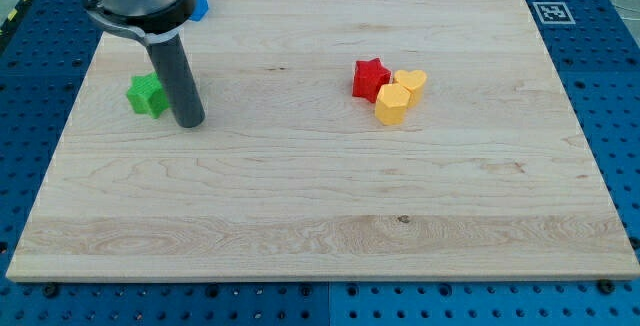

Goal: Separate the green circle from the green star

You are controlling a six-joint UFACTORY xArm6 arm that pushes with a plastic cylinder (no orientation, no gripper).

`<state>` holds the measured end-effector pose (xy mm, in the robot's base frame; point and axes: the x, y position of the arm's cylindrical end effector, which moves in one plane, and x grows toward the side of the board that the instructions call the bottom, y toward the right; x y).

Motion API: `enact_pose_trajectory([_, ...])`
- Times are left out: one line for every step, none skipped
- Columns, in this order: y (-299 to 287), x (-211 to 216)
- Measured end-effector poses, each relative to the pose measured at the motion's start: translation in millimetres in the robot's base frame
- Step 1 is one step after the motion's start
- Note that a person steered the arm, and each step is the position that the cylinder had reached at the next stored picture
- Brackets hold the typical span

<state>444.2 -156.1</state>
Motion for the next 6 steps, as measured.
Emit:
enact_pose_trajectory([-14,-1])
enact_pose_trajectory([-17,-12])
enact_pose_trajectory([-17,-24])
enact_pose_trajectory([-18,-34])
enact_pose_trajectory([-19,-50])
enact_pose_trajectory([-19,-68])
